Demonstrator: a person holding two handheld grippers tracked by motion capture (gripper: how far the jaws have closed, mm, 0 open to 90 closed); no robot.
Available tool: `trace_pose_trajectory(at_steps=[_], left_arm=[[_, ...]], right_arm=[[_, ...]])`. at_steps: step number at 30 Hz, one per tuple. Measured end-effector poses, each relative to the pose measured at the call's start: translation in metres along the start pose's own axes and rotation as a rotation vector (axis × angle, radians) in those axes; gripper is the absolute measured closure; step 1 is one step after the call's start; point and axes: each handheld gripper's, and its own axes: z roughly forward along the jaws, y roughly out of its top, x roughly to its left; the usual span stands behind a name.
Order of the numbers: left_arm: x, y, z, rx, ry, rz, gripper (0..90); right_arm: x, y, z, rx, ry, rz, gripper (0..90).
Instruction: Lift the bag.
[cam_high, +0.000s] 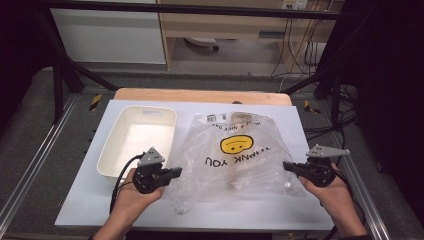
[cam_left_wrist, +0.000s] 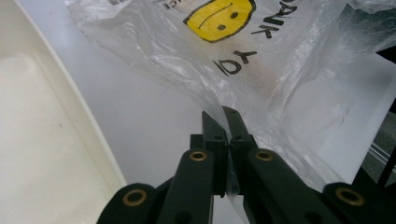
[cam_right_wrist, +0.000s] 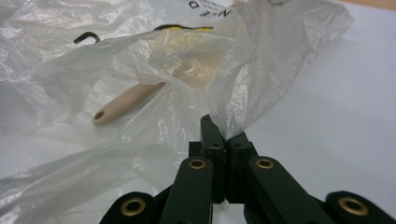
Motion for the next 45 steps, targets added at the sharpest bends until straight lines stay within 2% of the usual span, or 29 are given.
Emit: trace_pose_trajectory(at_steps=[6, 11, 13, 17, 20, 24, 26, 31, 37, 39, 45], left_arm=[[-0.012, -0.023, 0.003, 0.013, 0.007, 0.009, 90.0], [-0.014, -0.043, 0.006, 0.031, 0.014, 0.001, 90.0], [-0.013, -0.050, 0.009, 0.048, 0.015, -0.003, 90.0], [-0.008, -0.061, 0.012, 0.054, 0.028, -0.018, 90.0], [-0.006, -0.066, 0.013, 0.053, 0.032, -0.025, 90.0], [-0.008, -0.070, 0.014, 0.051, 0.041, -0.006, 87.7], [-0.009, -0.070, 0.013, 0.033, 0.050, -0.006, 84.2], [-0.014, -0.065, 0.009, -0.003, 0.080, 0.011, 71.1], [-0.018, -0.061, 0.006, -0.032, 0.109, 0.006, 55.9], [-0.020, -0.059, 0.004, -0.041, 0.124, 0.004, 51.0], [-0.024, -0.051, -0.003, -0.093, 0.134, -0.002, 37.2]], right_arm=[[0.012, -0.020, 0.001, 0.050, -0.027, -0.037, 90.0], [0.015, -0.039, 0.005, 0.077, -0.021, -0.017, 90.0], [0.014, -0.049, 0.008, 0.095, -0.020, 0.004, 90.0], [0.013, -0.066, 0.016, 0.130, -0.030, 0.016, 90.0], [0.012, -0.072, 0.020, 0.139, -0.032, 0.022, 90.0], [0.012, -0.078, 0.024, 0.149, -0.033, 0.024, 89.9], [0.012, -0.077, 0.024, 0.145, -0.030, 0.024, 85.8], [0.013, -0.075, 0.025, 0.120, -0.034, 0.024, 63.9], [0.015, -0.071, 0.025, 0.100, -0.046, 0.015, 44.8], [0.015, -0.070, 0.025, 0.097, -0.051, 0.010, 39.8], [0.016, -0.068, 0.026, 0.080, -0.069, 0.008, 26.9]])
